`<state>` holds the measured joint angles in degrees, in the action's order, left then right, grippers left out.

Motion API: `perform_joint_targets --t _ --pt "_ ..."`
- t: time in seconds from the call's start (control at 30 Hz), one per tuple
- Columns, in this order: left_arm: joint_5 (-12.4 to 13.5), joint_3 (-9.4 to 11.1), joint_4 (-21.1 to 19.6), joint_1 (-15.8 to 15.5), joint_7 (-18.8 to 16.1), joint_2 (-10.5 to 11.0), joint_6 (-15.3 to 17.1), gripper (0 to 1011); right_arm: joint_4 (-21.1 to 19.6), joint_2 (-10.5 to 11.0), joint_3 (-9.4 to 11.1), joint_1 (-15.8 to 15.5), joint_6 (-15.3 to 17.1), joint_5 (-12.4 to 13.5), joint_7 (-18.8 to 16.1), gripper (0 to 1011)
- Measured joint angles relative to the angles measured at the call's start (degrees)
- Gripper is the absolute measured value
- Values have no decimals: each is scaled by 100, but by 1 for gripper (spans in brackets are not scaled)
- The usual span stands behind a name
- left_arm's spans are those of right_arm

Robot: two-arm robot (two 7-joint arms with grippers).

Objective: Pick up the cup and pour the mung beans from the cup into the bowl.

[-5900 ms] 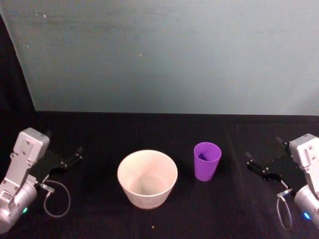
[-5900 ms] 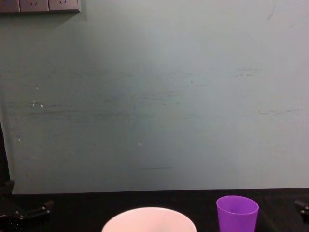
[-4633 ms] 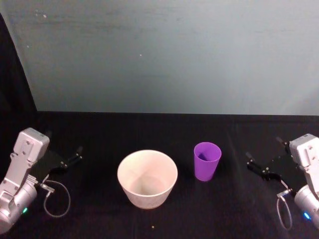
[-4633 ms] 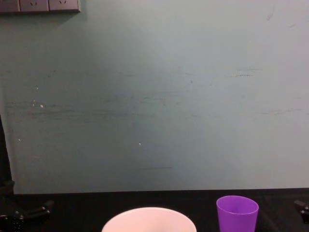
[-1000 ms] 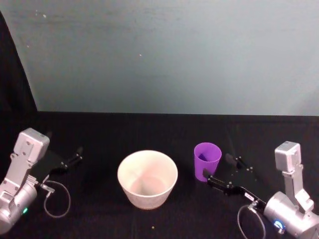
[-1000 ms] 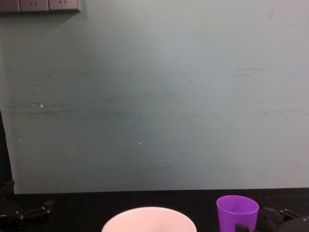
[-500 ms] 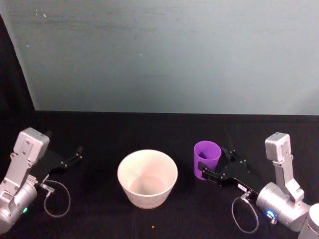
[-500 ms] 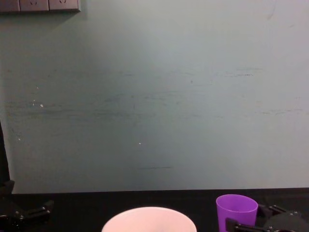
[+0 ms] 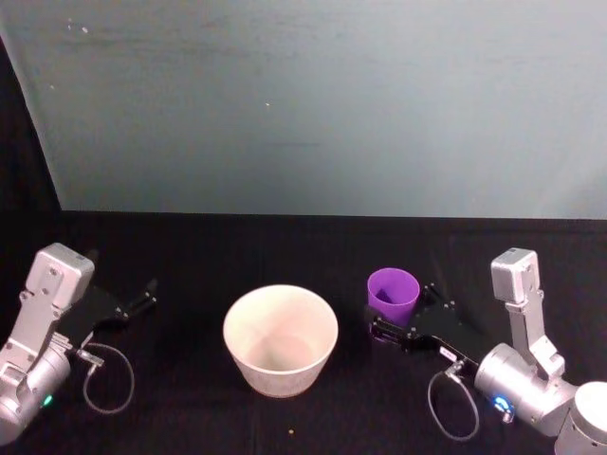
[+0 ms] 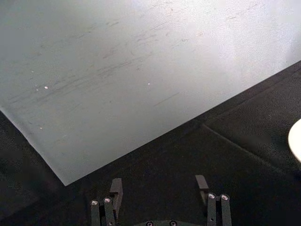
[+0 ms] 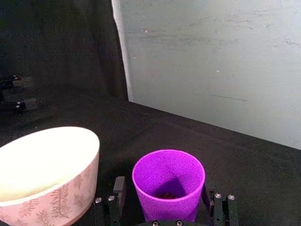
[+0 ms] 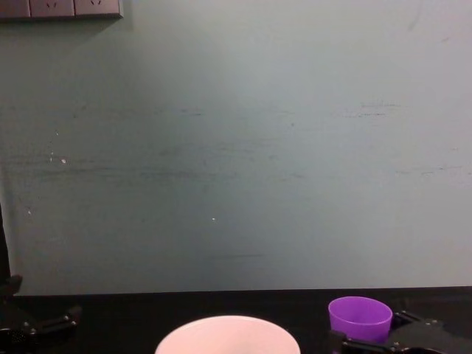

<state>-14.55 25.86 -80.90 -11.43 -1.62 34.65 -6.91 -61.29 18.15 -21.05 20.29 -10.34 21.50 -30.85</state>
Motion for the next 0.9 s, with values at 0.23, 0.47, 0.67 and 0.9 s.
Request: perform_joint_targets --t 0.23,0.47,0.67,0.9 --pt "0 0 0 0 0 0 0 1003 -34 -37 0 4 5 -58 14 1002" --pt "0 0 0 0 0 0 0 1003 -52 -88 17 -3 -24 -112 70 1002" --pt "0 0 0 0 0 0 0 1003 -52 -87 18 -5 -28 -112 82 1002" --pt "0 0 0 0 0 0 0 1003 -52 -82 16 -9 -29 -111 86 1002"
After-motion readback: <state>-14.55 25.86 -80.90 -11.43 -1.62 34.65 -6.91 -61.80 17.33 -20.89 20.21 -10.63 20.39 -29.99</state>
